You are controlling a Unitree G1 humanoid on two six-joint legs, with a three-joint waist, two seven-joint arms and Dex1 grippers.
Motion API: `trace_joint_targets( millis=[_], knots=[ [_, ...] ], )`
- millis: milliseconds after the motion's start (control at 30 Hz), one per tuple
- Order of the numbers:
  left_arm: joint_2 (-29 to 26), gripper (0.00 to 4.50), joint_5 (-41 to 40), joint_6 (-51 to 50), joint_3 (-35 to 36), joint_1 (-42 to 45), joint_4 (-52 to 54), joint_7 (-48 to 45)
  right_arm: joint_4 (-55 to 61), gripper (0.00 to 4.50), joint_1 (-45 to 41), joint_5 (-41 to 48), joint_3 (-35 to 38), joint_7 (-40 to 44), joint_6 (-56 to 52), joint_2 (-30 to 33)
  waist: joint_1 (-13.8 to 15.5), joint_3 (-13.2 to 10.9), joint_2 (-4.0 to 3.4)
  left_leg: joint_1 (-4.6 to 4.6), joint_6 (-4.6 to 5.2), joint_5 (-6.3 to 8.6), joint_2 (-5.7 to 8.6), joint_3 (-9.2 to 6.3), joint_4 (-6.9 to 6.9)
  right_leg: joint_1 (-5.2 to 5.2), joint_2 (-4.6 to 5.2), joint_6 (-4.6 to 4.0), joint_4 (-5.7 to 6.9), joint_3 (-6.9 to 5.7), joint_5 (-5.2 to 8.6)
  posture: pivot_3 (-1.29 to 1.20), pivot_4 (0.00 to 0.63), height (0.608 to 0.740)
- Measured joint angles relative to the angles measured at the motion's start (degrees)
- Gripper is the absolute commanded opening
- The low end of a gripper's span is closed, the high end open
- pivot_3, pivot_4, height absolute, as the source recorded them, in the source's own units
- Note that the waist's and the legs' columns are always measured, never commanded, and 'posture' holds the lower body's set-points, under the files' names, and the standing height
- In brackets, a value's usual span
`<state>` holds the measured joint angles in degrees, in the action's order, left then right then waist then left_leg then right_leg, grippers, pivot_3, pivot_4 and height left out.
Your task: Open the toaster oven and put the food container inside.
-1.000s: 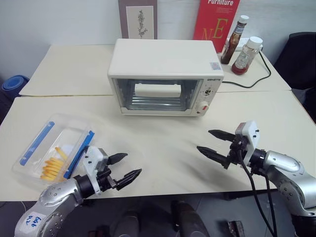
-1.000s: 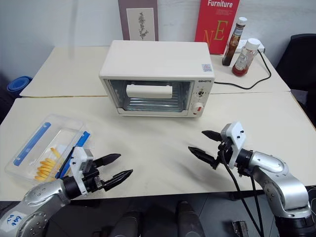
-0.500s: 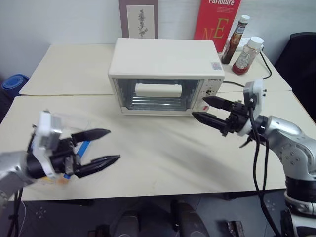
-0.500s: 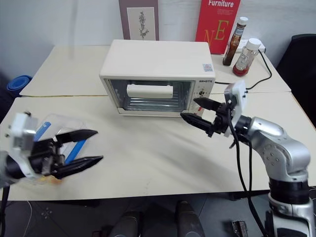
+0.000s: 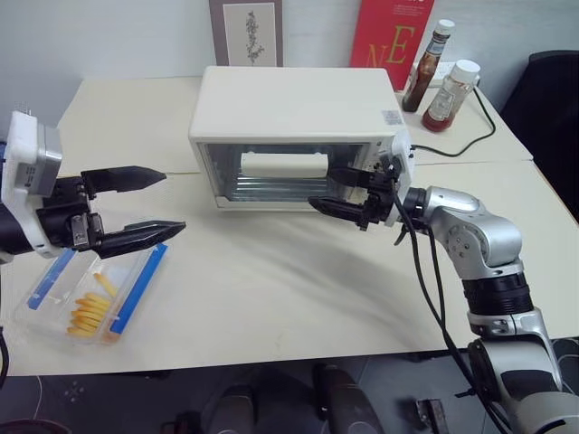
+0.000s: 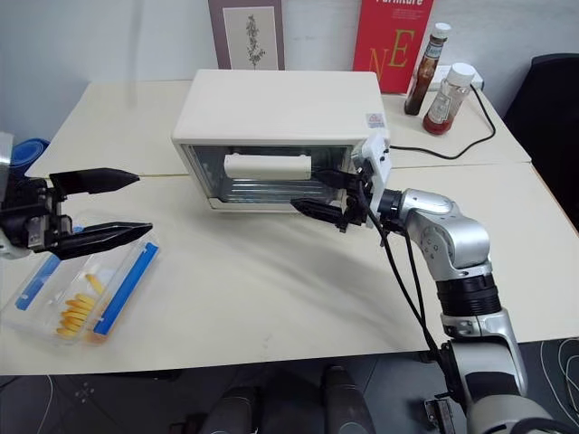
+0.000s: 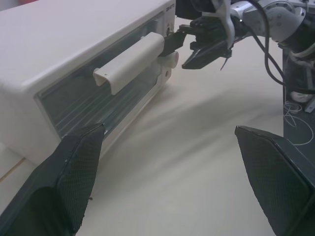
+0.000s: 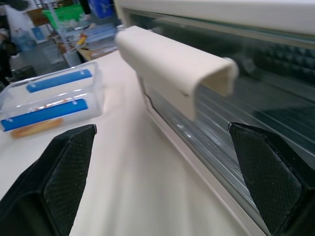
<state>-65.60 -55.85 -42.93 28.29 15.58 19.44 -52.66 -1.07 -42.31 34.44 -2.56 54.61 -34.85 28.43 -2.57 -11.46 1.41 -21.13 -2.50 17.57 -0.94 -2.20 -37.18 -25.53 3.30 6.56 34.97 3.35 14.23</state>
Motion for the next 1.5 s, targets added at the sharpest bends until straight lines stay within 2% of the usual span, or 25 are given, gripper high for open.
trace_joint_targets(
  millis=[133,333,433,600,767,867,1033,1200,1300,1500],
  knots=[
    [1.8,4.5,1.7,0.1,-5.1,5.9,-0.9,0.6,3.9,4.48,1.4,0.9,0.1,1.9,-0.7,0.3,0.0,0.0,0.0,-0.03,-0.02,-0.01,0.01,-0.03,-0.01,-0.03,0.0,0.02,0.01,-0.02,-0.01,0.0,0.15,0.74],
    [7.3,4.5,9.1,1.7,-16.0,20.8,-10.1,2.1,12.0,4.48,8.1,3.0,0.6,3.7,-2.7,1.2,0.3,0.0,0.0,-0.06,-0.03,-0.03,0.03,-0.05,-0.04,-0.03,-0.03,0.06,0.06,-0.02,-0.03,0.0,0.15,0.74],
    [9.8,3.93,11.7,2.0,-19.9,27.4,-14.7,0.8,14.8,4.5,10.5,3.2,0.3,3.6,-2.9,1.5,-0.1,0.0,0.0,-0.1,-0.03,-0.03,0.02,-0.06,-0.01,-0.04,-0.05,0.08,0.13,-0.04,-0.04,0.0,0.15,0.74],
    [12.5,2.42,19.9,6.6,-26.8,36.5,-23.4,-4.2,16.8,4.5,12.7,2.8,-0.2,3.0,-2.6,1.2,-0.6,0.0,0.0,-0.08,-0.03,-0.03,0.02,-0.02,-0.01,-0.04,-0.06,0.09,0.15,-0.02,-0.05,0.0,0.15,0.74],
    [14.5,0.95,29.1,14.1,-33.3,38.1,-30.3,-10.3,17.0,4.5,13.0,2.5,-0.4,1.6,-2.1,0.3,-0.7,0.0,0.0,-0.07,-0.02,-0.04,0.0,-0.03,-0.04,-0.04,-0.09,0.08,0.16,0.0,-0.05,0.0,0.15,0.74],
    [16.2,0.11,30.1,15.8,-34.1,38.1,-31.5,-14.0,17.5,4.5,13.8,2.1,-0.3,0.5,-1.4,0.1,-0.6,0.0,0.0,-0.1,-0.02,-0.04,0.0,-0.05,-0.11,-0.04,-0.09,0.08,0.18,0.01,-0.05,0.0,0.15,0.74],
    [16.6,0.05,34.2,19.4,-36.2,37.7,-31.5,-17.4,18.3,4.5,14.7,1.7,-0.4,-0.9,-1.0,0.0,-0.5,0.0,0.0,-0.08,-0.01,-0.04,0.01,-0.05,-0.21,-0.03,-0.09,0.09,0.18,0.03,-0.05,0.0,0.15,0.74],
    [20.4,0.05,36.8,19.9,-36.4,37.1,-31.6,-17.1,21.5,4.5,19.6,1.7,1.4,-4.2,-1.5,0.3,0.3,0.0,0.0,-0.11,0.0,-0.05,0.04,-0.12,-0.39,0.01,-0.08,0.12,0.26,0.05,-0.06,0.0,0.15,0.74],
    [22.1,0.05,38.6,21.2,-36.8,35.7,-31.6,-16.9,26.3,4.5,26.6,3.7,5.5,-5.6,-3.1,3.7,1.4,0.0,0.0,-0.16,0.0,-0.05,0.07,-0.17,-0.49,0.08,-0.07,0.16,0.22,0.03,-0.09,0.0,0.15,0.74],
    [21.9,0.05,41.1,23.2,-38.0,30.6,-30.8,-18.2,35.5,4.5,40.1,11.2,17.5,-4.9,-7.8,13.0,1.0,0.0,0.02,-0.13,0.01,-0.05,0.08,-0.13,-0.57,0.13,-0.06,0.23,0.23,0.09,-0.13,0.0,0.15,0.74]
  ],
)
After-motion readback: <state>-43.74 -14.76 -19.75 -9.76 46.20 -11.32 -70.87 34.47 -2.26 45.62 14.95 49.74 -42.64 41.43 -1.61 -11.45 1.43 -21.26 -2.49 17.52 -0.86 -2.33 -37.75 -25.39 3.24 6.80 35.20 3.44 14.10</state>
